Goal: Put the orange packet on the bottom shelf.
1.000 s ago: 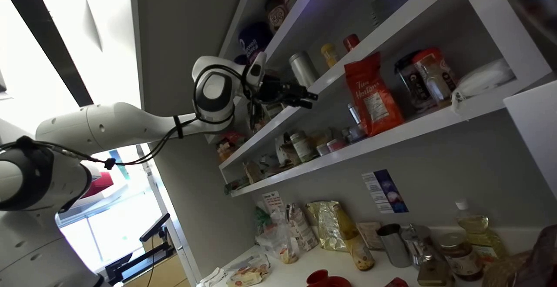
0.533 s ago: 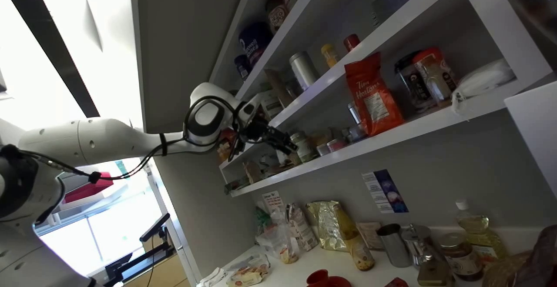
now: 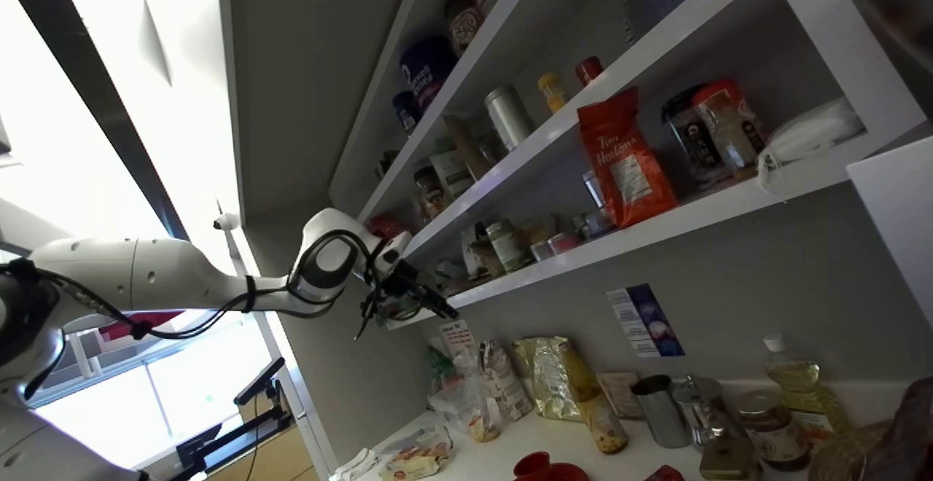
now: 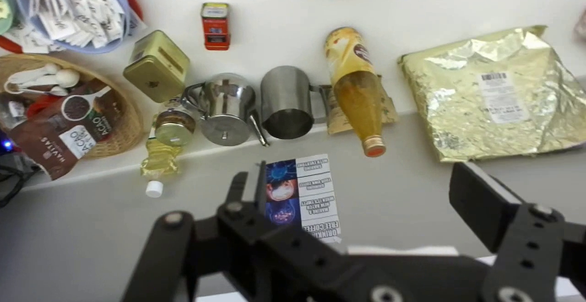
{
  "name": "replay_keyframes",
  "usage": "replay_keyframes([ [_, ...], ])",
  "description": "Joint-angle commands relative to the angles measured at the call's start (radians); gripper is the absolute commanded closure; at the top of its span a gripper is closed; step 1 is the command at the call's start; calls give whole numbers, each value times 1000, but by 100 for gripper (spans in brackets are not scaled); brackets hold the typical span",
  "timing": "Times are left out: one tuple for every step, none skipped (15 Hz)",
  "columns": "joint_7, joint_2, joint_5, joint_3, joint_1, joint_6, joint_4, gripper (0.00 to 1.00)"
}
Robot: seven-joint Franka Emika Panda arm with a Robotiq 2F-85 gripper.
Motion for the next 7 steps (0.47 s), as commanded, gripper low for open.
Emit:
replay_keyframes([
  [189, -45, 20, 81, -20, 108, -85, 0],
  [104, -15, 13, 47, -7, 66, -40, 0],
  [142, -20, 11, 63, -7, 78, -54, 0],
  [165, -23, 10, 73, -7, 84, -64, 0],
  [174, -24, 9, 77, -8, 84, -67, 0],
  [175, -25, 9, 77, -9, 84, -67, 0],
  [176, -26, 9, 76, -12, 84, -67, 0],
])
